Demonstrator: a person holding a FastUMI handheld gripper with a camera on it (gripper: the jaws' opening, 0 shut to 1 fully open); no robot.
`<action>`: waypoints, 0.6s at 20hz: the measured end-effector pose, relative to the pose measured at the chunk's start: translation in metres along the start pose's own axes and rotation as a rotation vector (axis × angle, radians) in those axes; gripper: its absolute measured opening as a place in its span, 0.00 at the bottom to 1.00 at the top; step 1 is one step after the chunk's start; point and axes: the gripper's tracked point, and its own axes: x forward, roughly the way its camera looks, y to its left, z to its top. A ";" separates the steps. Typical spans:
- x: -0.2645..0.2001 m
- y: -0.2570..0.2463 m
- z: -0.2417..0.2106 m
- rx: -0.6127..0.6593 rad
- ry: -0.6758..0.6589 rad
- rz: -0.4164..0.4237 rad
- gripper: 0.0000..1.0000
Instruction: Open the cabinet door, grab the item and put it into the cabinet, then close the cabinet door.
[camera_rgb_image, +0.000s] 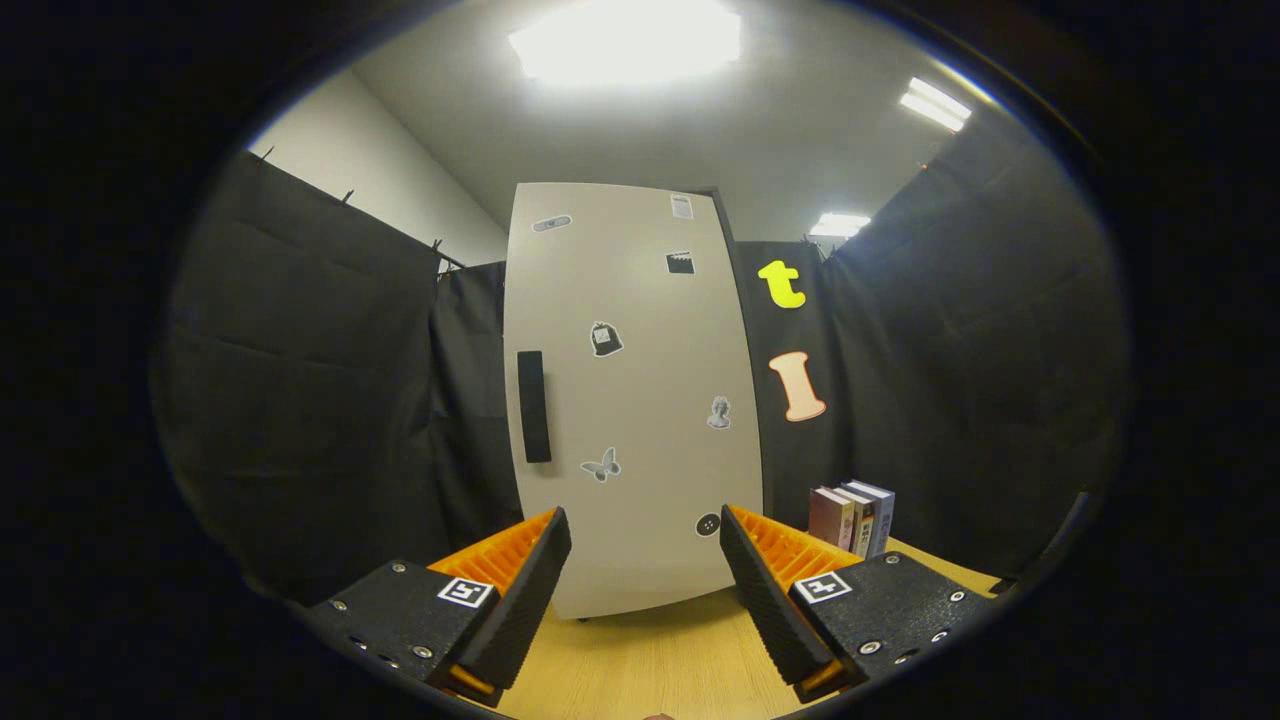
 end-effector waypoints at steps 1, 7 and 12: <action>-0.001 0.001 -0.005 -0.002 0.012 0.002 0.93; 0.001 0.007 -0.017 -0.029 0.038 0.009 0.94; 0.003 0.012 -0.022 -0.027 0.042 0.021 0.93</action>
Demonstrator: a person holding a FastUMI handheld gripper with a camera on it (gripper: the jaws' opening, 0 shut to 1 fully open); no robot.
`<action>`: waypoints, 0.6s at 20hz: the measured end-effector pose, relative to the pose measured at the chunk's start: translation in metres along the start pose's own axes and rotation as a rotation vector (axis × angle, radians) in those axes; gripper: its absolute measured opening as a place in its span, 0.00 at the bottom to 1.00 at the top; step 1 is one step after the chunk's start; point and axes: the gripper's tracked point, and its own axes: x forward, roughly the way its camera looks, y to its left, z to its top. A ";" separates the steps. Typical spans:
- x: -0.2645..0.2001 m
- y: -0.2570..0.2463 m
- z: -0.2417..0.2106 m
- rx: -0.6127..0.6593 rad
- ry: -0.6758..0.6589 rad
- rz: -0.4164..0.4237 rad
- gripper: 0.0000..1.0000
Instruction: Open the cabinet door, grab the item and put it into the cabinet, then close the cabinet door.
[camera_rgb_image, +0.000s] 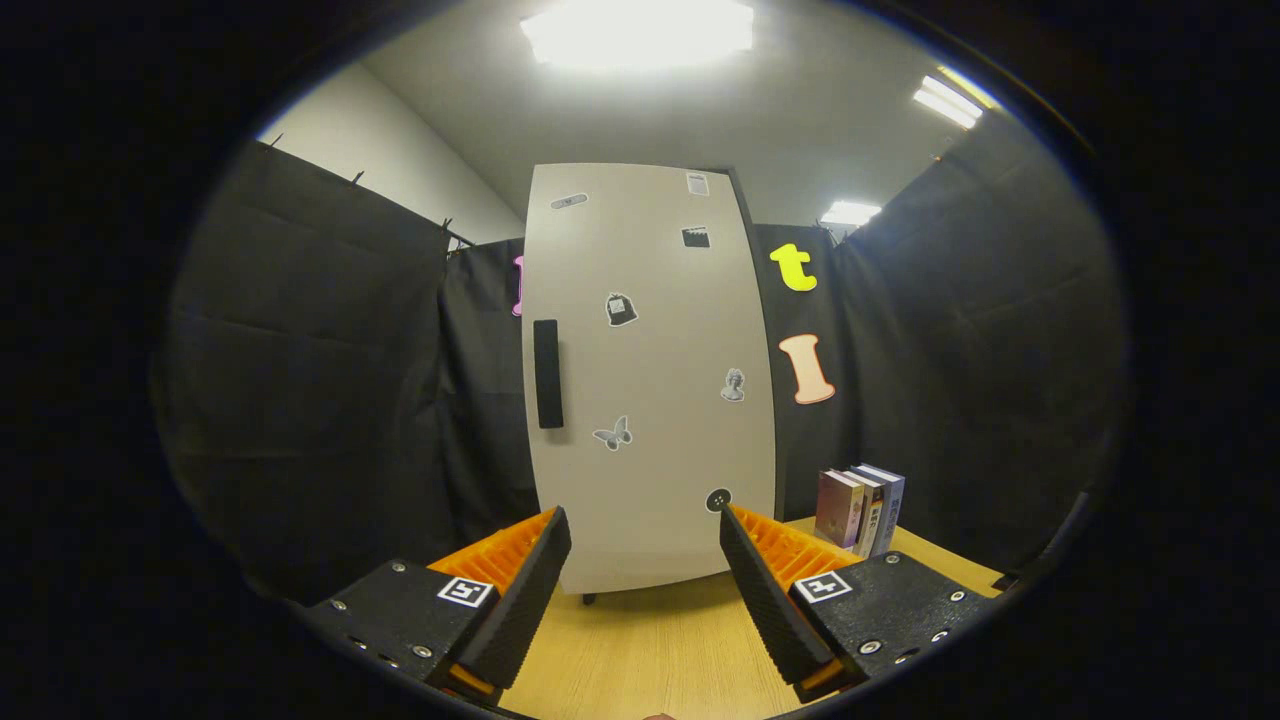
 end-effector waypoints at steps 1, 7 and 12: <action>0.001 -0.001 -0.001 0.002 0.002 0.000 0.93; 0.006 -0.007 -0.009 0.013 0.011 -0.005 0.93; 0.010 -0.015 -0.014 0.042 0.017 -0.016 0.93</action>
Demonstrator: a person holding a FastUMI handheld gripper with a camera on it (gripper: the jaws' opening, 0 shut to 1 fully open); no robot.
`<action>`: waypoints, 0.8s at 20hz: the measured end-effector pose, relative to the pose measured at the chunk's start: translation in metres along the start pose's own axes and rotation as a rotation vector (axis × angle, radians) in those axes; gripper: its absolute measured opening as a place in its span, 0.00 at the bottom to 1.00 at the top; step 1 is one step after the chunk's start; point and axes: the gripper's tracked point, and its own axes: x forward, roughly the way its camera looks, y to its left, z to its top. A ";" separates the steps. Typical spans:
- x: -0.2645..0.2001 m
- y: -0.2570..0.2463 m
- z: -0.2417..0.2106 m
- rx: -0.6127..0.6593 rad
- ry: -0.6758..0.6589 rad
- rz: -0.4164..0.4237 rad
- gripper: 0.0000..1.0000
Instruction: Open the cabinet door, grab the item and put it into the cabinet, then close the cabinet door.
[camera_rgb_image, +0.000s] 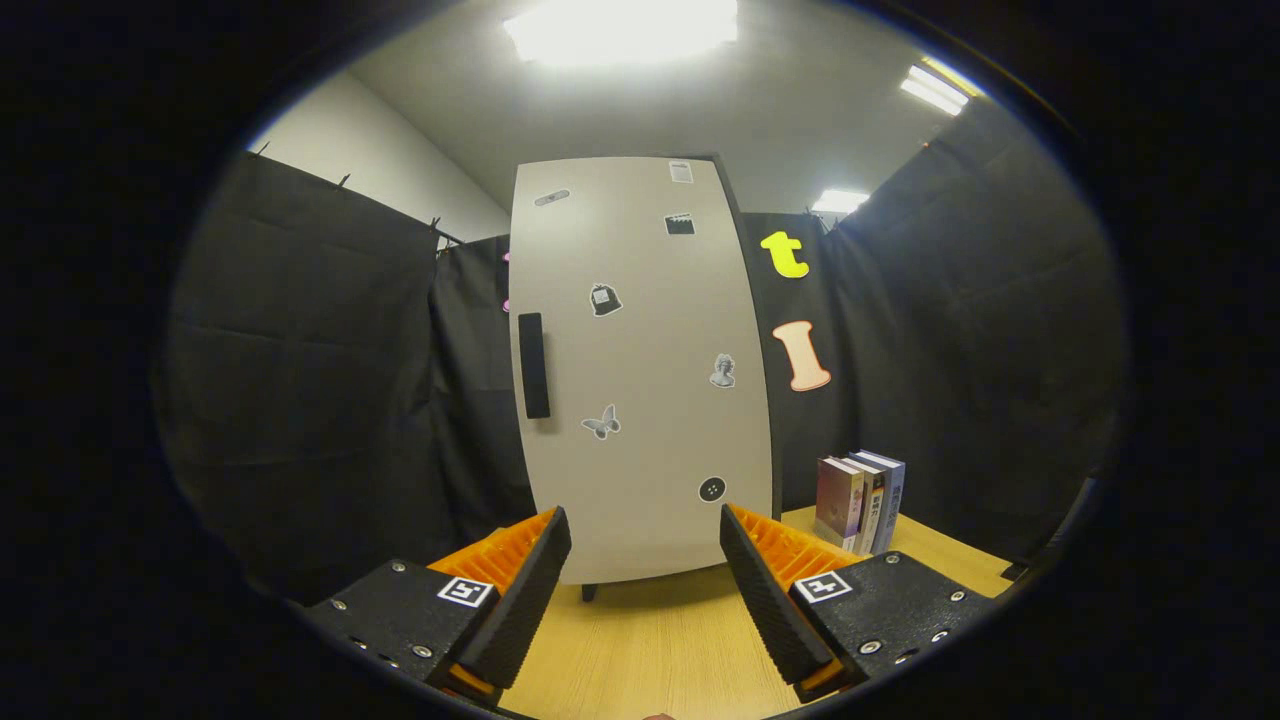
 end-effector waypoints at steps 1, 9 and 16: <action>0.001 -0.001 0.000 0.004 0.000 -0.002 0.93; 0.006 0.002 -0.010 0.009 0.016 0.011 0.94; 0.006 0.001 -0.008 0.009 0.011 0.016 0.94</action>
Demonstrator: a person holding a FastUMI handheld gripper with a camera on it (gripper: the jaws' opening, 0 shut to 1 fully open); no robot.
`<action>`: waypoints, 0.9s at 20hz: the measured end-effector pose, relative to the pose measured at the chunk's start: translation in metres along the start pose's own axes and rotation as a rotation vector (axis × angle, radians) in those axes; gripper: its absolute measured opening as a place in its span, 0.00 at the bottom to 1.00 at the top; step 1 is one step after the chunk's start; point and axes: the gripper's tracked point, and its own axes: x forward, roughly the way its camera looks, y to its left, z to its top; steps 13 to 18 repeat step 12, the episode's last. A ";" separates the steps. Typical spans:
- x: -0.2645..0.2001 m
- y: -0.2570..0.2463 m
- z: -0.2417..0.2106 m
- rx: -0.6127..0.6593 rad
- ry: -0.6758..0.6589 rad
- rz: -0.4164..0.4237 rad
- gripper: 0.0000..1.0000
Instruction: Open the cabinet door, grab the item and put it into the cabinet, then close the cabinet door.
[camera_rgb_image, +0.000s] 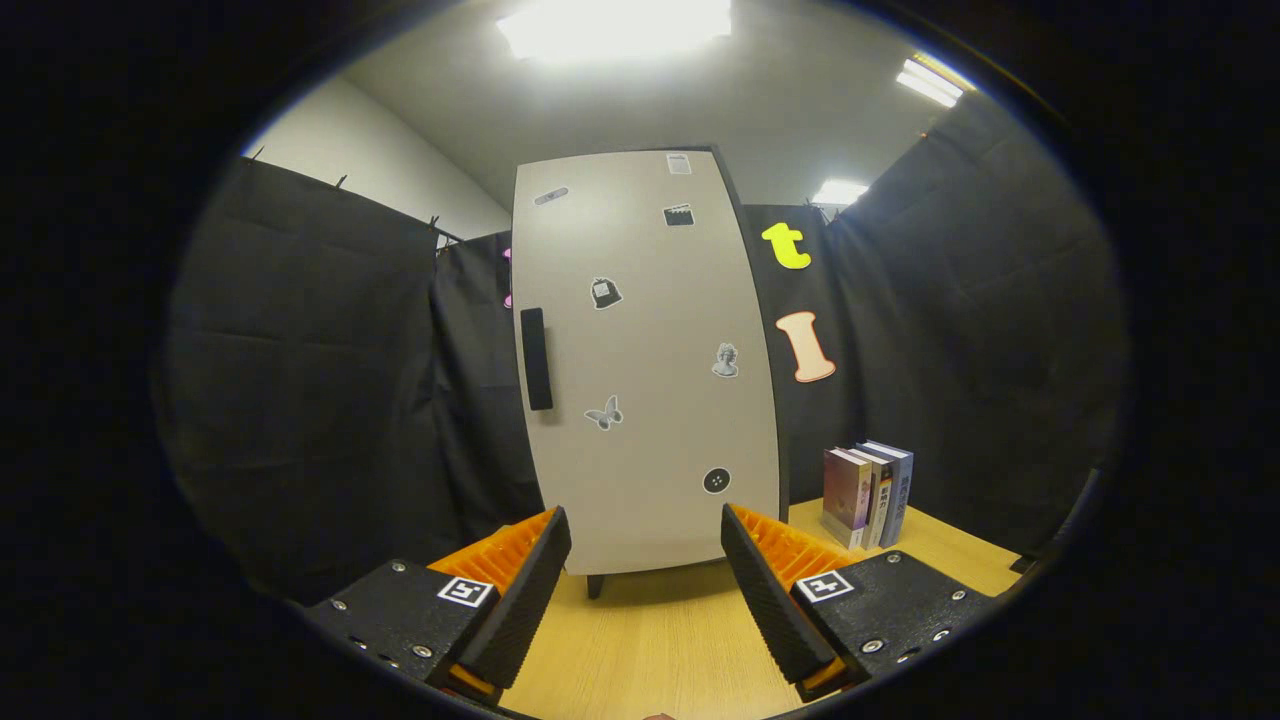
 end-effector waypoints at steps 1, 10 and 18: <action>0.000 0.000 0.001 -0.001 -0.003 0.001 0.94; -0.004 0.000 0.004 0.001 -0.018 0.012 0.94; -0.005 0.000 0.004 0.003 -0.020 0.012 0.94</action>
